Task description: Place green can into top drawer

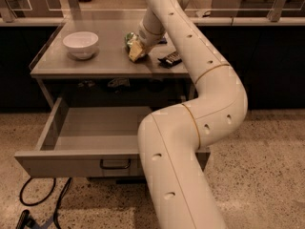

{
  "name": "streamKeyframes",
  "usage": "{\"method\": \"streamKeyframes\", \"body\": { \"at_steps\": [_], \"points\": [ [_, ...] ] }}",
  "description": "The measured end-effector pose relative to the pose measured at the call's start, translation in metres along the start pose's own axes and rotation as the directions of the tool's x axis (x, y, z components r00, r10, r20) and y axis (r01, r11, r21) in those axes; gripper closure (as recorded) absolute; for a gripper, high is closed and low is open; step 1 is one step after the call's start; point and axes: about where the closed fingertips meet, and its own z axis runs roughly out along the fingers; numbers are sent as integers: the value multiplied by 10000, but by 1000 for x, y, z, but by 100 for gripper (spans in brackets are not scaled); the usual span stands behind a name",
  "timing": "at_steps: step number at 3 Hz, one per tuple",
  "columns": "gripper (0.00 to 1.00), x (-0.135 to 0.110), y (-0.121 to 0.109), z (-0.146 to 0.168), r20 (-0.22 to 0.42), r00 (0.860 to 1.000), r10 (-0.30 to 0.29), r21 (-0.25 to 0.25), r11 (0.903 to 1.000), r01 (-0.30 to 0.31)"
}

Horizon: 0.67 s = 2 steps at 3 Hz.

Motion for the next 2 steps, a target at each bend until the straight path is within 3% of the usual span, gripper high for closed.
{"method": "streamKeyframes", "body": {
  "at_steps": [1,2],
  "points": [
    [100,-2,2,-4,3,10000,-1,2,10000,1],
    [100,13,-8,-99,372,9991,-205,146,9997,199]
  ]
}}
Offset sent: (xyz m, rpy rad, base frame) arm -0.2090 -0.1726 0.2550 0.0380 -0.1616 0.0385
